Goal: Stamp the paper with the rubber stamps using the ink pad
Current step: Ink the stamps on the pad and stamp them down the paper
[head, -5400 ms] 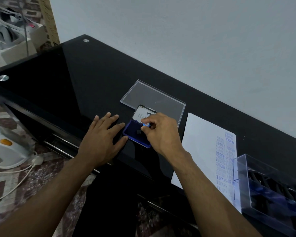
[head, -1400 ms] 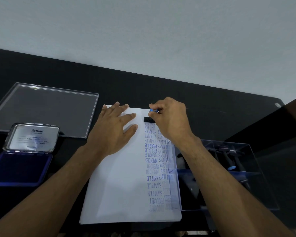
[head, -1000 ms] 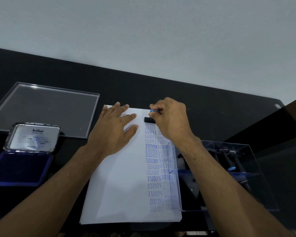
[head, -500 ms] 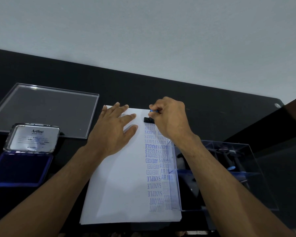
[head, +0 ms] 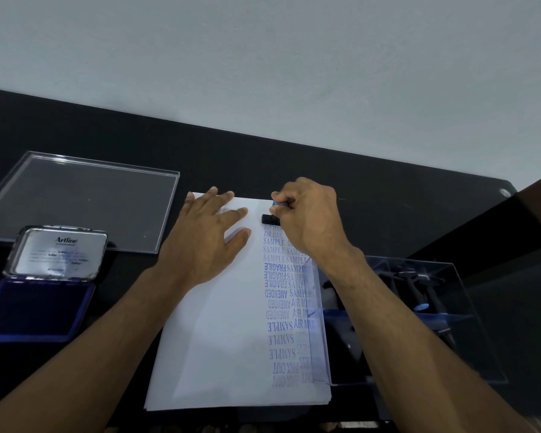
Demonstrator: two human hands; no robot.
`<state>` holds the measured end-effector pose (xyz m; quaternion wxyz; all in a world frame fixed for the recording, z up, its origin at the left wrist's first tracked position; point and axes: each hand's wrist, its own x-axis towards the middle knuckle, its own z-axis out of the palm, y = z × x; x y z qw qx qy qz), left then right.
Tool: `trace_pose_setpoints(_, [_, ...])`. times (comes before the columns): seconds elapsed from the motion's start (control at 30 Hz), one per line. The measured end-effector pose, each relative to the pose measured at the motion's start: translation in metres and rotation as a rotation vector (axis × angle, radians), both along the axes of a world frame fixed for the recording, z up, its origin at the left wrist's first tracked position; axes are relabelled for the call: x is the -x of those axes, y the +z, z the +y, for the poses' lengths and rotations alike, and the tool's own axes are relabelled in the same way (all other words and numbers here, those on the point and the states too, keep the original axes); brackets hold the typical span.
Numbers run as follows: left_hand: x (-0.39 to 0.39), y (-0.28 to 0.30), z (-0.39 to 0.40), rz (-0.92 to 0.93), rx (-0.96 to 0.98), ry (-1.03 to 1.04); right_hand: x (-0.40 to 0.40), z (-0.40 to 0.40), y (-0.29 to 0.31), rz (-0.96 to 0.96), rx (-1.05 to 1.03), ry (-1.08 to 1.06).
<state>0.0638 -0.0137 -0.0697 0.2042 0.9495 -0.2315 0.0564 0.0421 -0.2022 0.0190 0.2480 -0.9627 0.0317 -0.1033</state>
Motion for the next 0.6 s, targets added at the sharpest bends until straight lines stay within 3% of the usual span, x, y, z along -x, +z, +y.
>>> trace_pose_setpoints(0.6, [-0.0004,-0.0002,0.0,0.012,0.0,0.009,-0.0021,0.0003,-0.0002,-0.002,-0.025,-0.002])
